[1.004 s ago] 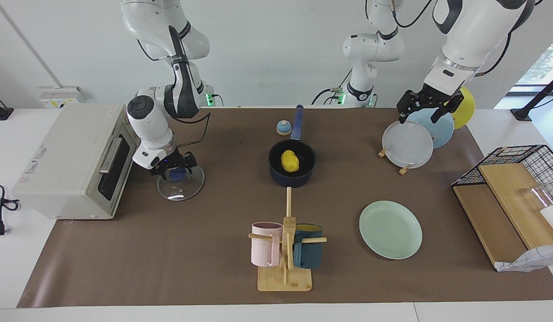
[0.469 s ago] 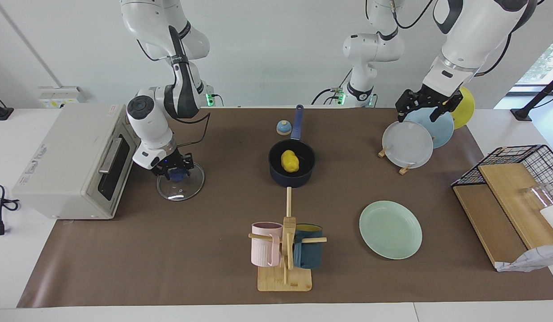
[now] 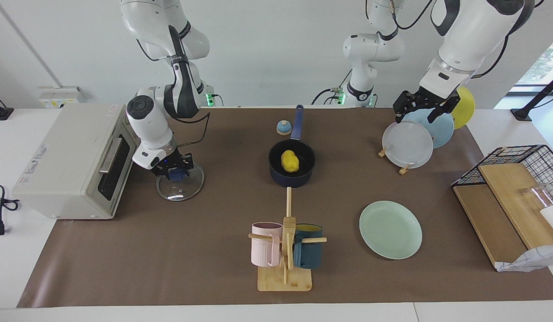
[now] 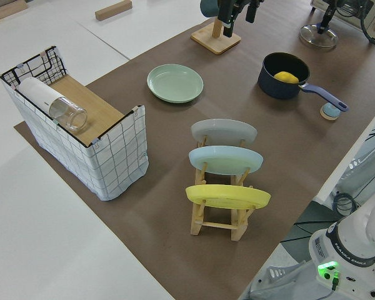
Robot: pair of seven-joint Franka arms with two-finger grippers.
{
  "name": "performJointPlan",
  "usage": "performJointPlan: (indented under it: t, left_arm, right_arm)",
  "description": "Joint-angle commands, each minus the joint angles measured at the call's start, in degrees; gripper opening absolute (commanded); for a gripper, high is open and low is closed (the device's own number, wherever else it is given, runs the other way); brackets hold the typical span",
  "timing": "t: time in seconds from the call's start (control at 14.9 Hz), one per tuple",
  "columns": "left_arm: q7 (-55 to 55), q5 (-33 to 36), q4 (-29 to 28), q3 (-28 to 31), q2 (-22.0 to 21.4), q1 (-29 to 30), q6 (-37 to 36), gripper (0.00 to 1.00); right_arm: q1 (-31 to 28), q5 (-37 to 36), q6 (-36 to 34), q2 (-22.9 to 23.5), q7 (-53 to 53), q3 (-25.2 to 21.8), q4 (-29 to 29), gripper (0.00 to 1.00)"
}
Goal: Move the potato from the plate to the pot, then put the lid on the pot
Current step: 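Open the left gripper and withdraw it to rest while the right gripper holds the lid, then lift the glass lid with the right gripper and carry it over the pot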
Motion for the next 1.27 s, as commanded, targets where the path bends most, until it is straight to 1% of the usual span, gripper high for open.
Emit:
performJointPlan:
  t: [0.0, 0.07, 0.2, 0.33, 0.47, 0.54, 0.74, 0.8, 0.94, 1.0, 1.07, 1.2]
  left_arm:
    - [-0.4, 0.4, 0.4, -0.4, -0.2, 0.0, -1.4, 1.0]
    - [-0.4, 0.4, 0.3, -0.4, -0.3, 0.1, -1.4, 1.0]
    - [-0.5, 0.3, 0.2, -0.5, -0.5, 0.0, -1.6, 1.0]
    - [-0.5, 0.3, 0.1, -0.9, -0.8, 0.1, -2.1, 1.0]
    - [-0.4, 0.3, 0.0, -1.0, -0.9, 0.1, -2.2, 1.0]
    - [-0.4, 0.3, 0.0, -1.0, -0.9, 0.3, -2.2, 1.0]
    - [-0.3, 0.2, -0.1, -1.1, -1.2, 0.3, -2.1, 1.0]
    - [-0.5, 0.2, -0.1, -1.1, -1.3, 0.2, -2.0, 1.0]
    - [-0.4, 0.2, -0.2, -1.1, -1.3, 0.0, -1.9, 1.0]
    - [-0.4, 0.2, -0.2, -1.1, -1.3, 0.0, -1.8, 1.0]
    - [-0.4, 0.2, -0.2, -1.1, -1.3, -0.1, -1.7, 1.0]
    - [-0.5, 0.2, -0.2, -1.1, -1.4, -0.2, -2.0, 1.0]
  right_arm:
    - [-0.2, 0.0, -6.5, 1.8, -1.2, 0.2, 7.5, 0.5]
    - [0.0, 0.1, -8.4, 2.2, -0.9, 0.2, 9.6, 0.49]
    - [2.3, 0.0, -13.8, 2.6, 2.2, 0.2, 14.6, 0.48]
    - [5.7, -0.1, -19.8, 2.7, 7.8, 0.2, 19.8, 0.48]
    - [9.5, -0.2, -25.0, 4.2, 14.2, 0.2, 25.5, 0.47]
    - [11.6, -0.2, -26.9, 5.1, 17.2, 0.2, 28.2, 0.41]
    - [18.0, -0.2, -30.1, 6.8, 28.3, 0.2, 33.7, 0.08]
    - [20.0, -0.2, -31.0, 7.5, 31.6, 0.2, 35.5, 0.0]
    - [25.0, 0.0, -31.9, 8.9, 38.9, 0.2, 39.1, 0.0]
    - [26.2, 0.5, -31.9, 9.6, 42.3, 0.2, 40.2, 0.0]
    - [27.4, 0.5, -31.6, 10.6, 45.2, 0.2, 40.9, 0.0]
    - [31.6, 0.3, -30.8, 13.2, 50.0, 0.2, 42.4, 0.0]
